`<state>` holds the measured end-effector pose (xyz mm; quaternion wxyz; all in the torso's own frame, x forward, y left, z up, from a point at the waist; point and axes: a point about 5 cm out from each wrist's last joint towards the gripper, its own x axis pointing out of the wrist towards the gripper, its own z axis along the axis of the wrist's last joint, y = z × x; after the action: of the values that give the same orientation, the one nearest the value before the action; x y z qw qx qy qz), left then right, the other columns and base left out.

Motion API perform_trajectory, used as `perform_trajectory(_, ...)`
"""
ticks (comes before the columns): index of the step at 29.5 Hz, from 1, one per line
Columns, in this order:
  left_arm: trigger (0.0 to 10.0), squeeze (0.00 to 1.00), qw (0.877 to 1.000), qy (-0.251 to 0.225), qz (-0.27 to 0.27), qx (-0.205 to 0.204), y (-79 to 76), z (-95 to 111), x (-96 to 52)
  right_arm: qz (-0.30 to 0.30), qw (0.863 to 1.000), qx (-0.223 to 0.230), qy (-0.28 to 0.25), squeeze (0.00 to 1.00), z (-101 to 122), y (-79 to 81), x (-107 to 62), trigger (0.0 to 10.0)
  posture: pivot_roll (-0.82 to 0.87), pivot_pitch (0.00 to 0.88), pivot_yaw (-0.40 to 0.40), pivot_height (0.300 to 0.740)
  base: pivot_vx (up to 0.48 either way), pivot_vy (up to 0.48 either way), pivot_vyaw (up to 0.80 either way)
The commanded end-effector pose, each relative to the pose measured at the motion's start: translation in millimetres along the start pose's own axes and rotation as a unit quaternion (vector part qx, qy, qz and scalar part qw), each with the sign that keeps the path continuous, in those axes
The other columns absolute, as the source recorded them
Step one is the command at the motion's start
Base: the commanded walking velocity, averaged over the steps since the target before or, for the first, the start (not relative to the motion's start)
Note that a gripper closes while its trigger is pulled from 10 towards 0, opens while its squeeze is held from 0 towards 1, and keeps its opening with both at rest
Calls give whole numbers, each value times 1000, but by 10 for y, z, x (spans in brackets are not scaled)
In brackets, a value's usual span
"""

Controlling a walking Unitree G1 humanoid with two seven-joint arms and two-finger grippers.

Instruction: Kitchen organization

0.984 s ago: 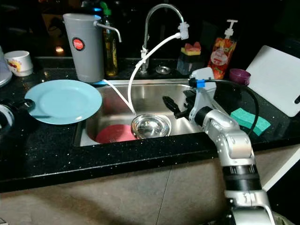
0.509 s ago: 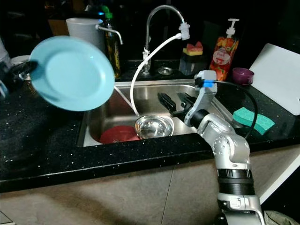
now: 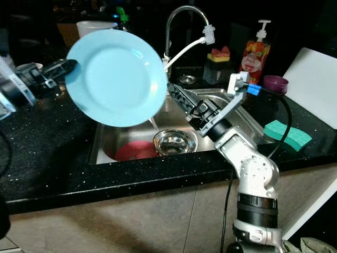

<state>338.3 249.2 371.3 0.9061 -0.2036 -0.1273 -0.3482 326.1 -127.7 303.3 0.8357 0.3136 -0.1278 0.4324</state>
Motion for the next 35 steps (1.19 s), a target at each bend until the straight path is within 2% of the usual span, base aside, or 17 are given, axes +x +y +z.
perform_trajectory(1,10000,0,1000,-7,-29,-6,-84,39,46,1,1000,3,-3,0,19,19,-27,10000,183,163,-22,740,0,0,0)
perform_trajectory(7,10000,0,997,-41,-59,-13,-184,125,70,-20,1000,9,-3,0,-15,-26,-85,10000,180,165,-21,740,0,0,0)
perform_trajectory(15,10000,0,996,-55,-75,-10,-283,241,45,-29,999,10,-12,0,-22,-39,-93,10000,198,153,-20,740,0,0,0)
perform_trajectory(30,10000,0,995,-38,-88,-39,-341,33,103,11,1000,13,-7,0,-82,85,15,10000,199,140,-35,740,0,0,0)
perform_trajectory(31,10000,0,995,-34,-91,-40,-352,6,114,12,1000,13,-6,0,-87,87,20,9529,199,140,-35,740,0,0,0)
perform_trajectory(32,10000,0,995,-29,-91,-39,-359,-26,123,12,1000,13,-5,0,-90,88,28,5529,199,140,-35,740,0,0,0)
perform_trajectory(33,10000,0,995,-25,-85,-36,-356,-57,132,11,1000,15,-6,0,-88,85,34,824,198,139,-36,740,0,0,0)
perform_trajectory(34,10000,0,996,-23,-79,-33,-349,-78,138,11,1000,17,-8,0,-84,85,37,0,198,139,-36,740,0,0,0)
perform_trajectory(35,10000,0,997,-24,-73,-31,-340,-90,143,11,1000,18,-9,0,-78,83,39,0,198,139,-36,740,0,0,0)
